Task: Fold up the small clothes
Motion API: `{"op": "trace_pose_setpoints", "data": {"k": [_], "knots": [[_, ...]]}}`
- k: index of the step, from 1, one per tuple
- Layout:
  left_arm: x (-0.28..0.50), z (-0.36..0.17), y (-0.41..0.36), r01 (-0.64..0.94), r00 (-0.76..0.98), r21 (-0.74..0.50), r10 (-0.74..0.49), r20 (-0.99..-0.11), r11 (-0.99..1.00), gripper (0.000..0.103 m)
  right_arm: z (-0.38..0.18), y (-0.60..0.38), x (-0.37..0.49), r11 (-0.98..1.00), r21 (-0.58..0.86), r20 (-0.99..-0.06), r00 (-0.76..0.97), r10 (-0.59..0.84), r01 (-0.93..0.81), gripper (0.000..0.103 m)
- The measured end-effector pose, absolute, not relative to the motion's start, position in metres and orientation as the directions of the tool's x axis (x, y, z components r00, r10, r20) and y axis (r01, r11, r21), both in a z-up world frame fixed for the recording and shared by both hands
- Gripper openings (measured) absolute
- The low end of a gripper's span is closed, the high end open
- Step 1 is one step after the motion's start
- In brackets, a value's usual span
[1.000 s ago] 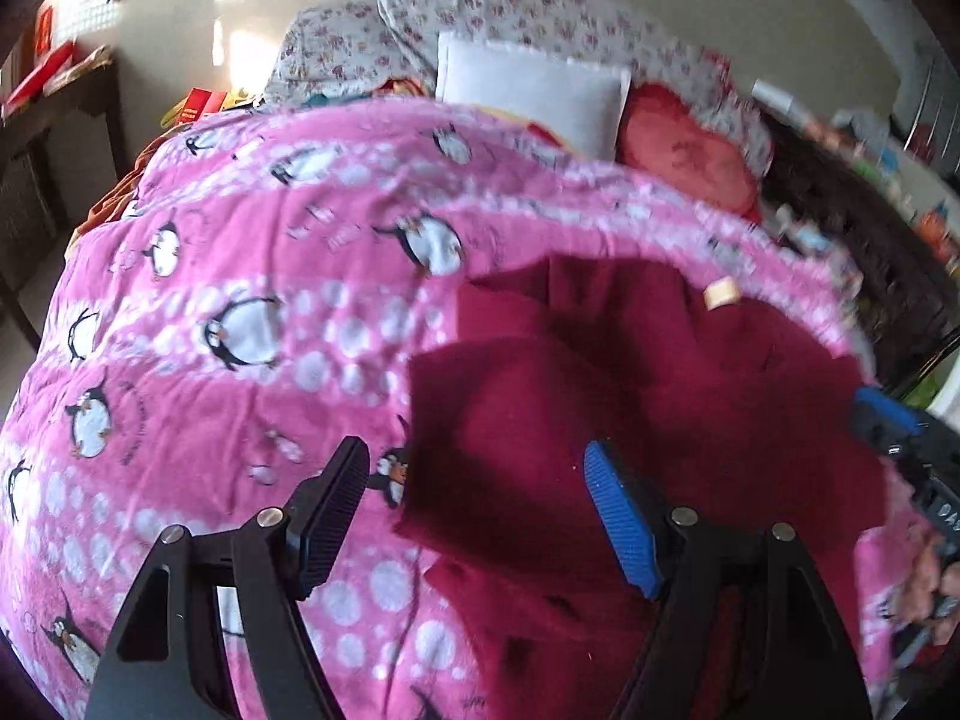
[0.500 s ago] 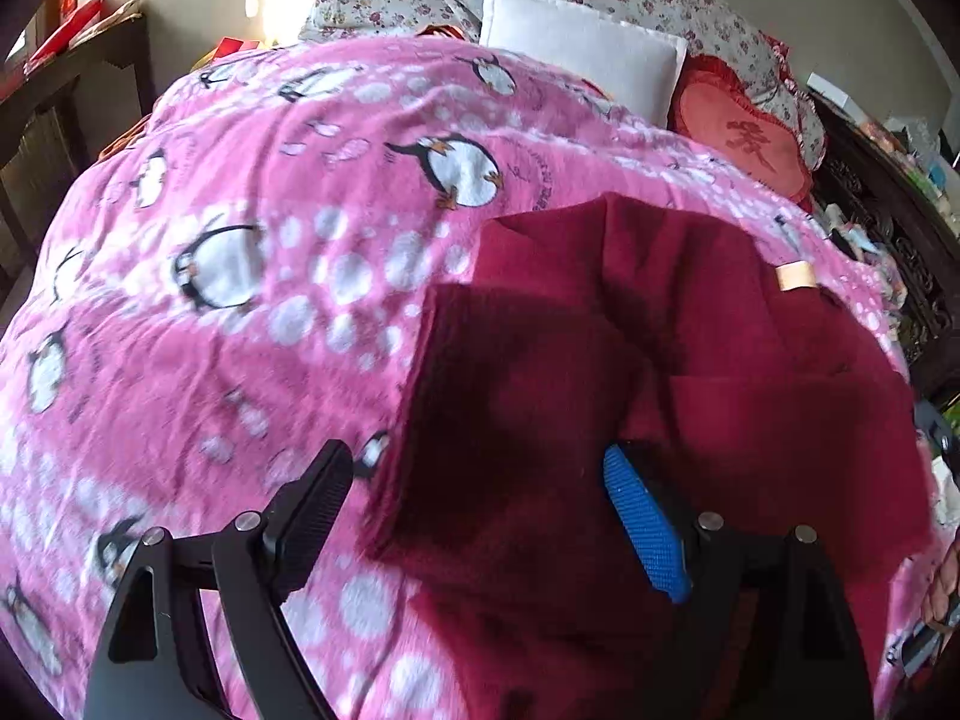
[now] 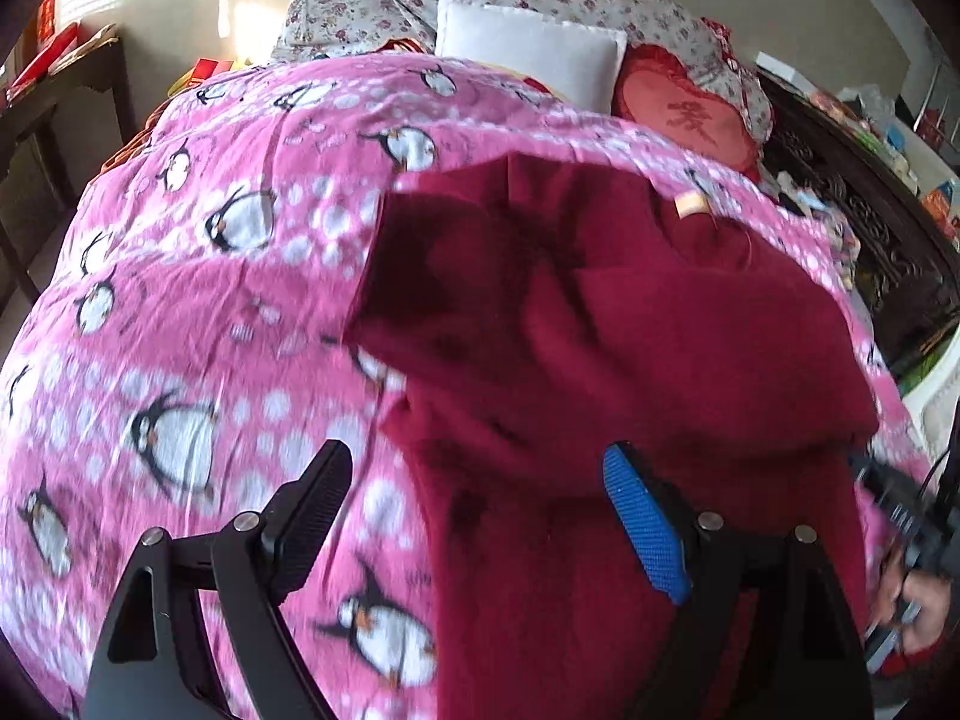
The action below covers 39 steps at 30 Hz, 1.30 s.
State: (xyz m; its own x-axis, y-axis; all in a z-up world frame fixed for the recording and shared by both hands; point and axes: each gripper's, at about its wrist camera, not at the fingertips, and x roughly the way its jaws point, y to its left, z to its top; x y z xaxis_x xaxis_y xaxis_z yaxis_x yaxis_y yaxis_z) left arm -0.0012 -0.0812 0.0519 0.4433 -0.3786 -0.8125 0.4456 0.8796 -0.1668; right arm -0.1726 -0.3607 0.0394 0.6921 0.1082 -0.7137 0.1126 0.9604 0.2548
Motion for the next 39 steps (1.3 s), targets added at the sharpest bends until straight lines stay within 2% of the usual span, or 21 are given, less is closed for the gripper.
{"op": "trace_pose_setpoints", "data": {"k": [3, 8, 9, 11, 17, 21, 25, 28, 31, 33, 34, 35, 37, 39], "knots": [[-0.015, 0.049, -0.069, 0.455, 0.445, -0.142, -0.363, -0.819, 0.879, 0.086, 0.056, -0.369, -0.188, 0.966, 0.222, -0.685, 0.727, 0.057, 0.133, 0.012], [-0.033, 0.038, -0.051, 0.438, 0.409, -0.17, -0.364, -0.837, 0.883, 0.086, 0.04, -0.366, -0.173, 0.975, 0.095, -0.757, 0.651, -0.061, 0.202, 0.013], [-0.037, 0.037, -0.048, 0.434, 0.398, -0.182, -0.369, -0.84, 0.883, 0.086, 0.038, -0.362, -0.172, 0.976, 0.058, -0.755, 0.649, -0.094, 0.208, 0.016], [-0.045, 0.039, -0.037, 0.424, 0.378, -0.211, -0.383, -0.843, 0.881, 0.086, 0.043, -0.366, -0.183, 0.969, 0.066, -0.743, 0.66, -0.112, 0.238, 0.039], [-0.075, 0.057, -0.013, 0.444, 0.324, -0.257, -0.421, -0.847, 0.858, 0.086, 0.069, -0.372, -0.263, 0.949, 0.266, -0.71, 0.7, 0.072, 0.171, 0.045], [-0.102, 0.048, 0.0, 0.457, 0.28, -0.268, -0.423, -0.862, 0.848, 0.087, 0.061, -0.359, -0.305, 0.923, 0.363, -0.69, 0.701, 0.178, 0.123, 0.047], [-0.126, 0.021, 0.007, 0.436, 0.21, -0.286, -0.406, -0.89, 0.853, 0.087, 0.038, -0.342, -0.311, 0.916, 0.386, -0.701, 0.681, 0.212, 0.112, 0.047], [-0.139, 0.011, 0.009, 0.423, 0.176, -0.323, -0.427, -0.887, 0.846, 0.087, 0.022, -0.343, -0.304, 0.854, 0.508, -0.657, 0.691, 0.303, 0.108, 0.047], [-0.148, 0.01, 0.008, 0.43, 0.204, -0.305, -0.42, -0.884, 0.85, 0.088, 0.019, -0.333, -0.298, 0.834, 0.545, -0.628, 0.7, 0.339, 0.085, 0.047], [-0.149, 0.009, 0.005, 0.421, 0.209, -0.307, -0.421, -0.883, 0.854, 0.093, 0.024, -0.326, -0.296, 0.85, 0.519, -0.624, 0.717, 0.31, 0.085, 0.044], [-0.149, 0.009, 0.004, 0.416, 0.213, -0.308, -0.421, -0.882, 0.856, 0.094, 0.026, -0.324, -0.297, 0.856, 0.512, -0.618, 0.722, 0.309, 0.072, 0.022], [-0.149, 0.008, 0.002, 0.413, 0.216, -0.307, -0.419, -0.882, 0.858, 0.095, 0.029, -0.32, -0.297, 0.872, 0.487, -0.625, 0.72, 0.303, 0.056, 0.007], [-0.151, 0.008, -0.001, 0.417, 0.222, -0.293, -0.409, -0.885, 0.86, 0.095, 0.036, -0.311, -0.3, 0.933, 0.353, -0.673, 0.711, 0.202, 0.069, 0.006], [-0.152, 0.008, -0.004, 0.43, 0.217, -0.29, -0.41, -0.886, 0.855, 0.095, 0.049, -0.313, -0.311, 0.963, 0.254, -0.676, 0.728, 0.115, 0.084, 0.006]]}}
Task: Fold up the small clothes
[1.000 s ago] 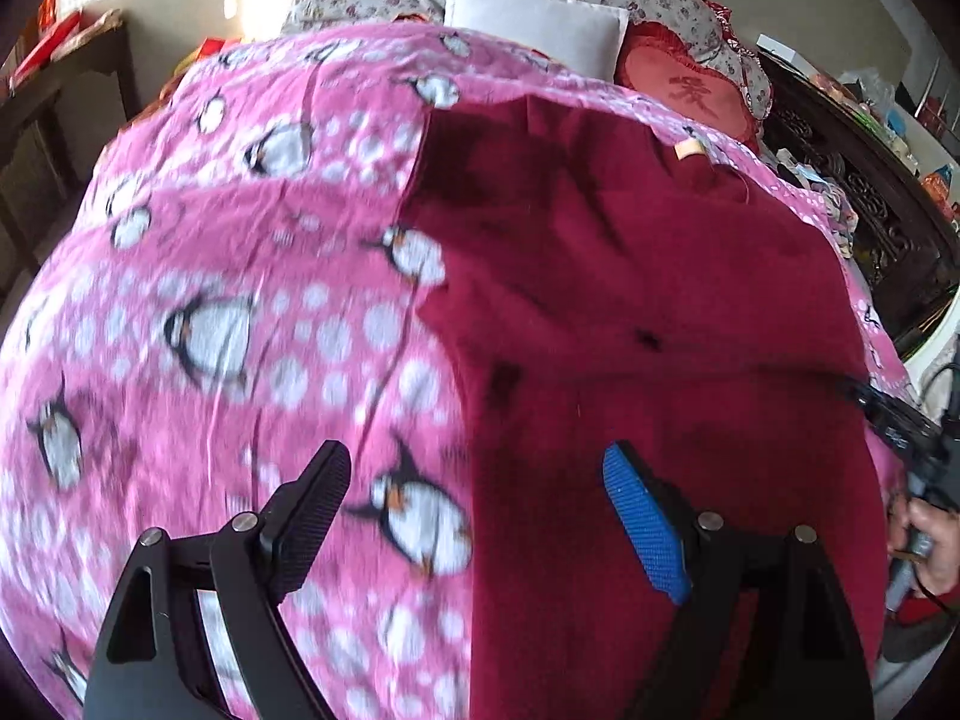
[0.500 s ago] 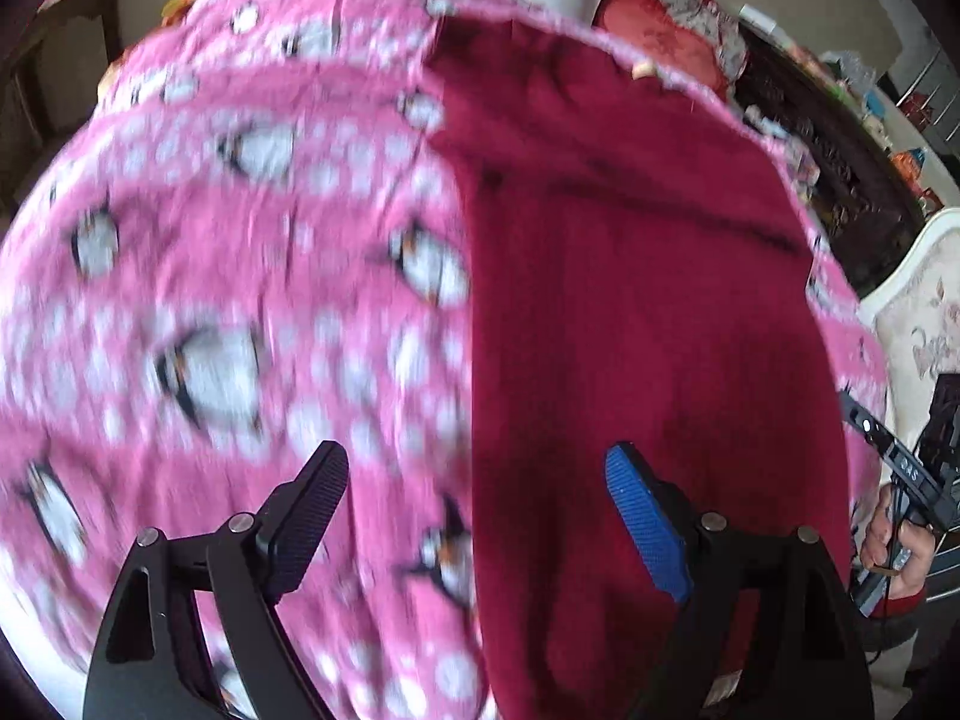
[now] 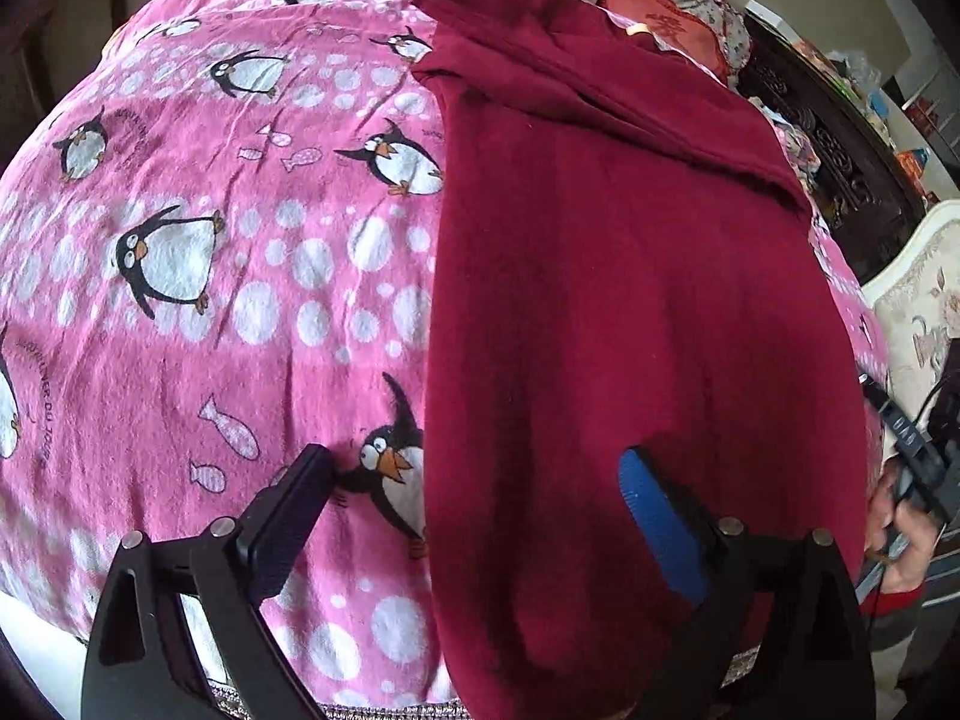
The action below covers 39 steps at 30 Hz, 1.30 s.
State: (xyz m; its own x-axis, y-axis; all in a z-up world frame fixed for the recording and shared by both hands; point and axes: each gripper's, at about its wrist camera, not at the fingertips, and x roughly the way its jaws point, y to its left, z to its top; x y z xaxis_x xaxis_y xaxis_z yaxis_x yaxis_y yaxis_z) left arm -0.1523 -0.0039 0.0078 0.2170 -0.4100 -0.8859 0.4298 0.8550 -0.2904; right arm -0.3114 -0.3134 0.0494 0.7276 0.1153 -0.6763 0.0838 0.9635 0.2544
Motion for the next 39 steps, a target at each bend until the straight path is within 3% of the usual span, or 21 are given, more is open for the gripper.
{"op": "trace_pose_setpoints", "data": {"k": [2, 6, 7, 8, 9, 10, 11, 16, 18, 20, 22, 23, 27, 29, 30, 34, 37, 39], "knots": [[-0.154, 0.008, -0.004, 0.432, 0.211, -0.297, -0.416, -0.885, 0.852, 0.095, 0.064, -0.33, -0.323, 0.971, 0.183, -0.671, 0.741, 0.012, 0.15, 0.006], [-0.156, 0.008, -0.004, 0.424, 0.219, -0.298, -0.416, -0.882, 0.855, 0.096, 0.063, -0.347, -0.321, 0.964, 0.215, -0.698, 0.716, 0.039, 0.157, 0.008], [-0.157, 0.008, -0.004, 0.425, 0.22, -0.298, -0.417, -0.882, 0.855, 0.096, 0.061, -0.344, -0.322, 0.968, 0.188, -0.711, 0.703, 0.017, 0.166, 0.013], [-0.159, 0.008, -0.003, 0.427, 0.214, -0.304, -0.422, -0.881, 0.851, 0.096, 0.059, -0.344, -0.328, 0.964, 0.199, -0.711, 0.702, 0.02, 0.175, 0.026], [-0.16, 0.008, -0.003, 0.429, 0.204, -0.316, -0.432, -0.879, 0.846, 0.096, 0.058, -0.347, -0.336, 0.952, 0.258, -0.702, 0.708, 0.068, 0.164, 0.036], [-0.163, 0.009, 0.0, 0.43, 0.194, -0.33, -0.443, -0.875, 0.84, 0.096, 0.057, -0.354, -0.349, 0.932, 0.331, -0.687, 0.715, 0.133, 0.145, 0.057], [-0.164, 0.009, 0.003, 0.431, 0.188, -0.342, -0.454, -0.871, 0.835, 0.096, 0.055, -0.357, -0.36, 0.911, 0.392, -0.664, 0.724, 0.185, 0.128, 0.062], [-0.166, 0.006, 0.006, 0.4, 0.198, -0.388, -0.491, -0.848, 0.831, 0.103, 0.038, -0.342, -0.385, 0.888, 0.455, -0.641, 0.717, 0.273, 0.068, 0.062], [-0.17, 0.005, 0.004, 0.399, 0.207, -0.371, -0.476, -0.855, 0.839, 0.103, 0.025, -0.336, -0.381, 0.873, 0.484, -0.631, 0.714, 0.303, 0.057, 0.057], [-0.171, 0.005, -0.001, 0.407, 0.206, -0.354, -0.462, -0.863, 0.842, 0.103, 0.019, -0.327, -0.377, 0.847, 0.531, -0.602, 0.717, 0.351, 0.03, 0.029], [-0.17, 0.005, -0.004, 0.406, 0.194, -0.358, -0.462, -0.865, 0.841, 0.103, 0.03, -0.312, -0.376, 0.875, 0.485, -0.586, 0.741, 0.327, -0.002, 0.017], [-0.169, 0.006, -0.003, 0.4, 0.187, -0.366, -0.466, -0.865, 0.84, 0.103, 0.038, -0.305, -0.378, 0.878, 0.477, -0.572, 0.746, 0.341, -0.035, 0.017], [-0.167, 0.005, 0.006, 0.375, 0.171, -0.405, -0.492, -0.854, 0.834, 0.103, 0.076, -0.319, -0.404, 0.781, 0.604, -0.38, 0.804, 0.457, -0.158, 0.017], [-0.169, 0.005, 0.006, 0.376, 0.176, -0.404, -0.492, -0.853, 0.834, 0.103, 0.091, -0.331, -0.421, 0.794, 0.589, -0.347, 0.841, 0.414, -0.147, 0.018], [-0.17, 0.005, 0.006, 0.379, 0.177, -0.4, -0.489, -0.854, 0.834, 0.103, 0.095, -0.335, -0.428, 0.828, 0.548, -0.376, 0.85, 0.368, -0.116, 0.018], [-0.177, 0.006, 0.007, 0.394, 0.18, -0.38, -0.475, -0.861, 0.837, 0.103, 0.076, -0.342, -0.44, 0.874, 0.486, -0.515, 0.809, 0.282, 0.005, 0.04], [-0.182, 0.008, 0.01, 0.399, 0.163, -0.388, -0.481, -0.861, 0.831, 0.103, 0.053, -0.34, -0.444, 0.856, 0.516, -0.565, 0.752, 0.339, 0.002, 0.041], [-0.184, 0.009, 0.016, 0.391, 0.153, -0.4, -0.487, -0.86, 0.829, 0.103, 0.045, -0.329, -0.451, 0.829, 0.554, -0.548, 0.716, 0.433, -0.078, 0.057]]}}
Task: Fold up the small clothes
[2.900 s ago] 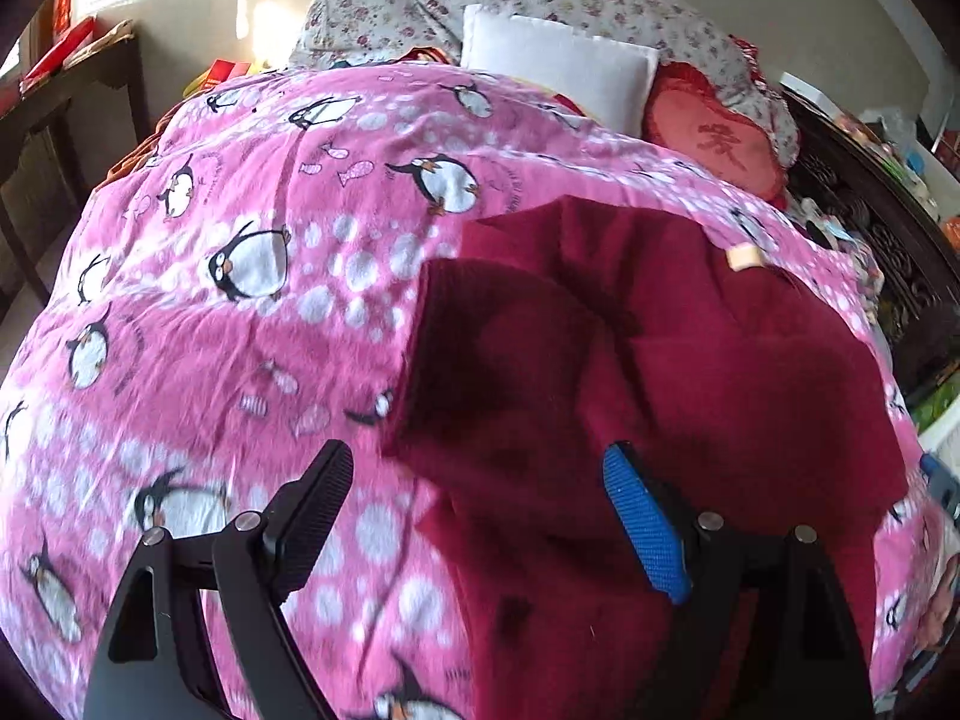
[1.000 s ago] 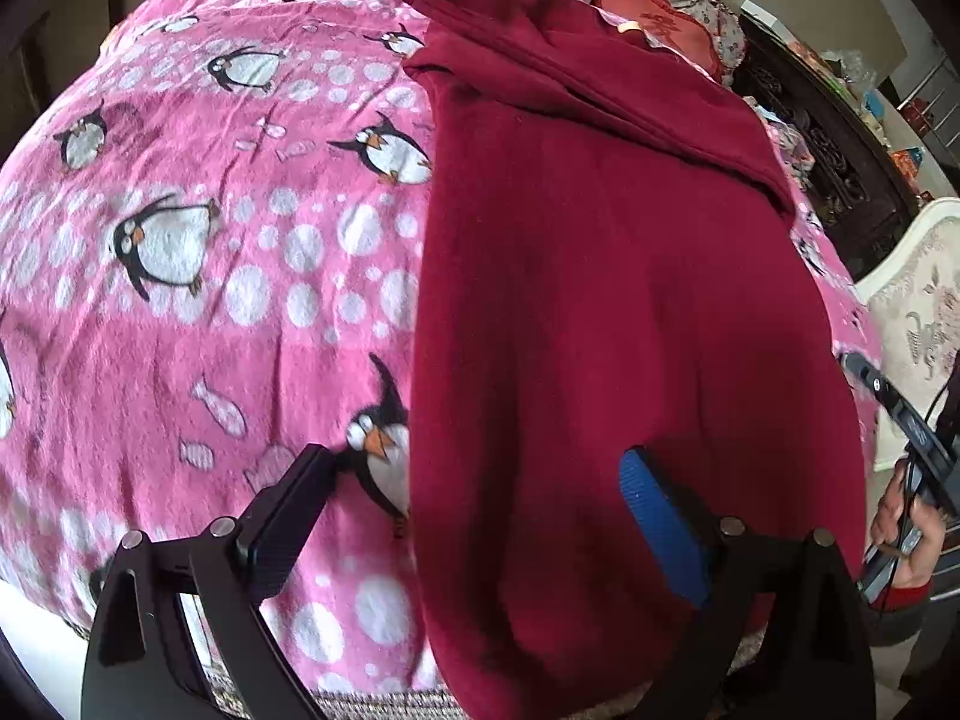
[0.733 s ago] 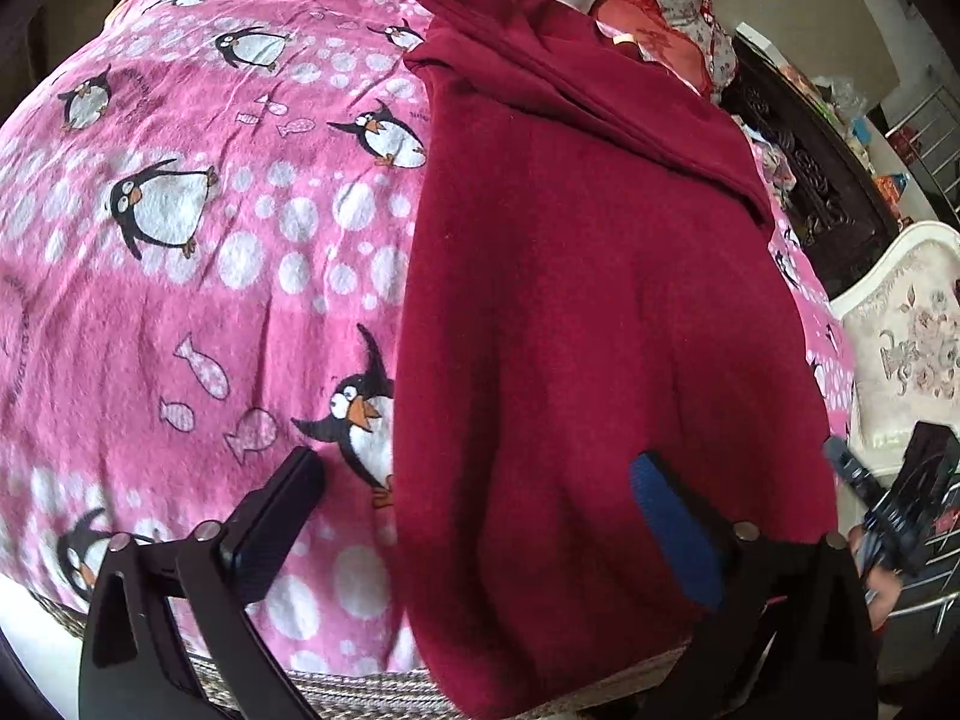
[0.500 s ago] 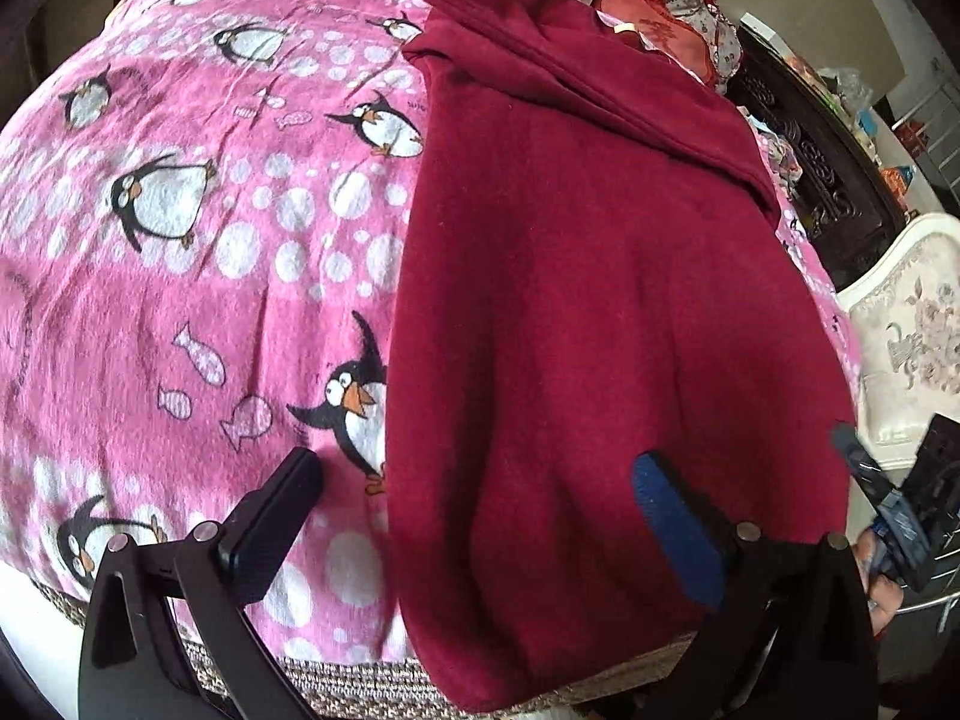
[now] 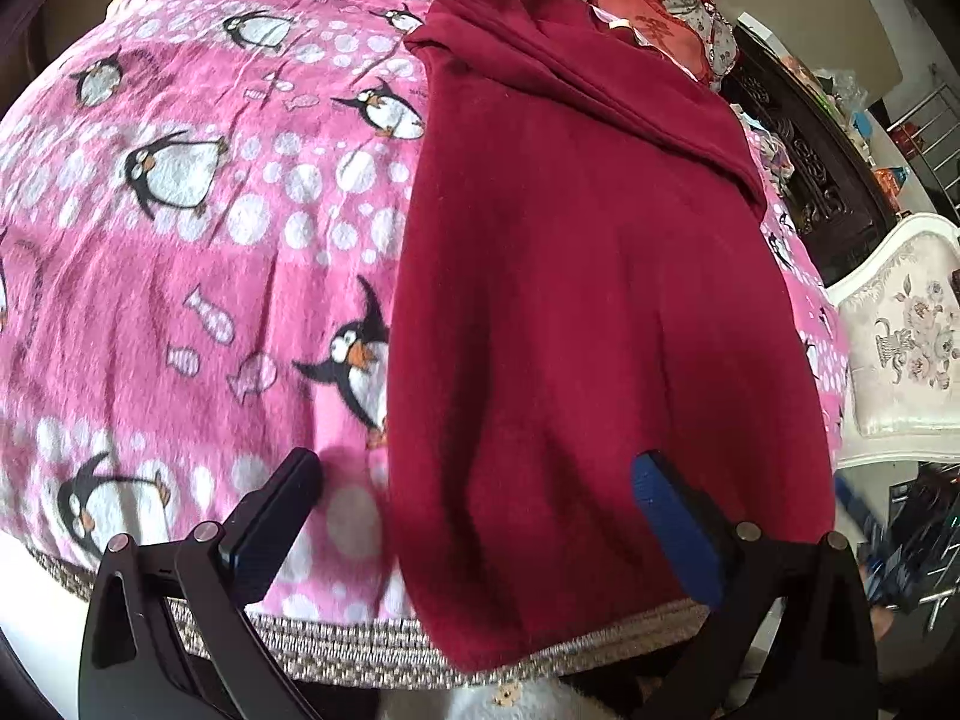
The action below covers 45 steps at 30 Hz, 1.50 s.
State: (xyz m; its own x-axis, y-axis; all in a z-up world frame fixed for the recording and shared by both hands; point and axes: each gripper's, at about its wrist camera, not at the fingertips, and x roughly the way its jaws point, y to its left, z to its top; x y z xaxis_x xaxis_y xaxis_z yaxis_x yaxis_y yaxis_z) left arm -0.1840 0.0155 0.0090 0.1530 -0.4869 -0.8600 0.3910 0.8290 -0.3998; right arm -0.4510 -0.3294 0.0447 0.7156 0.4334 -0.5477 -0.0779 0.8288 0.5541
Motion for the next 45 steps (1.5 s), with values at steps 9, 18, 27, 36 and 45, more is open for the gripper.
{"op": "trace_pose_setpoints", "data": {"k": [9, 18, 27, 36, 45], "knots": [[-0.185, 0.009, 0.027, 0.336, 0.156, -0.426, -0.495, -0.855, 0.84, 0.103, 0.029, -0.278, -0.464, 0.864, 0.46, -0.572, 0.676, 0.465, -0.205, 0.077], [-0.194, 0.013, 0.023, 0.36, 0.164, -0.41, -0.49, -0.856, 0.838, 0.103, 0.04, -0.281, -0.46, 0.951, 0.297, -0.616, 0.742, 0.264, -0.093, 0.009], [-0.207, 0.014, 0.022, 0.386, 0.191, -0.369, -0.465, -0.864, 0.845, 0.103, 0.059, -0.25, -0.493, 0.956, 0.07, -0.688, 0.68, 0.252, -0.284, 0.006], [-0.215, 0.016, 0.014, 0.386, 0.198, -0.397, -0.495, -0.846, 0.833, 0.103, 0.043, -0.309, -0.487, 0.983, 0.18, -0.694, 0.702, 0.161, -0.048, 0.044], [-0.226, 0.012, -0.003, 0.411, 0.195, -0.373, -0.48, -0.855, 0.832, 0.103, 0.035, -0.314, -0.481, 0.986, 0.167, -0.708, 0.695, 0.123, -0.004, 0.045]]}}
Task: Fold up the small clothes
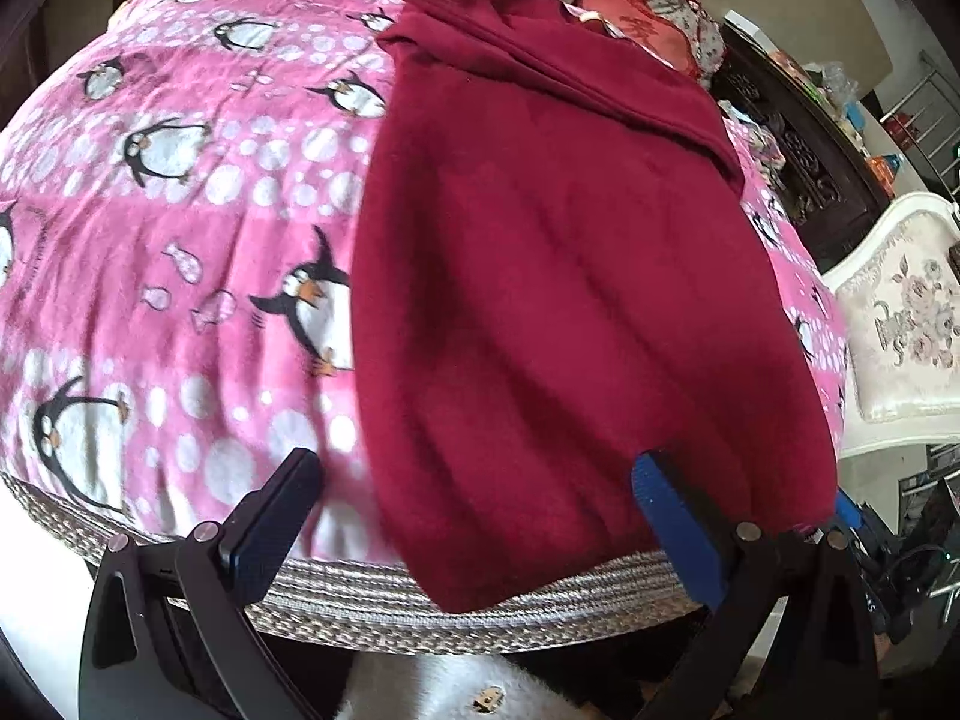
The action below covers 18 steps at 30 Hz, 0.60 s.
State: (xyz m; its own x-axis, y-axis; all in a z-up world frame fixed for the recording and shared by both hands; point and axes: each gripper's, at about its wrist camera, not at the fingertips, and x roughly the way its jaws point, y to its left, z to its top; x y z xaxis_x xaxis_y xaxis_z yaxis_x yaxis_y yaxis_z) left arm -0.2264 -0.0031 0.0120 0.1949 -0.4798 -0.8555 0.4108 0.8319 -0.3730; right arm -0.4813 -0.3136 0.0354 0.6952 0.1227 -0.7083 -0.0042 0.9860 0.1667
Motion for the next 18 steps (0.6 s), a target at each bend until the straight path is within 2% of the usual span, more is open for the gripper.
{"op": "trace_pose_setpoints", "data": {"k": [2, 11, 18], "knots": [[-0.229, 0.01, -0.006, 0.423, 0.206, -0.353, -0.468, -0.859, 0.835, 0.103, 0.035, -0.314, -0.48, 0.983, 0.184, -0.704, 0.699, 0.13, 0.002, 0.05], [-0.237, 0.006, -0.015, 0.447, 0.248, -0.301, -0.44, -0.863, 0.842, 0.103, 0.033, -0.31, -0.474, 0.977, 0.212, -0.698, 0.699, 0.155, -0.005, 0.056], [-0.244, 0.004, -0.021, 0.473, 0.267, -0.243, -0.401, -0.877, 0.847, 0.103, 0.018, -0.333, -0.474, 0.882, 0.47, -0.622, 0.714, 0.32, 0.015, 0.073]]}}
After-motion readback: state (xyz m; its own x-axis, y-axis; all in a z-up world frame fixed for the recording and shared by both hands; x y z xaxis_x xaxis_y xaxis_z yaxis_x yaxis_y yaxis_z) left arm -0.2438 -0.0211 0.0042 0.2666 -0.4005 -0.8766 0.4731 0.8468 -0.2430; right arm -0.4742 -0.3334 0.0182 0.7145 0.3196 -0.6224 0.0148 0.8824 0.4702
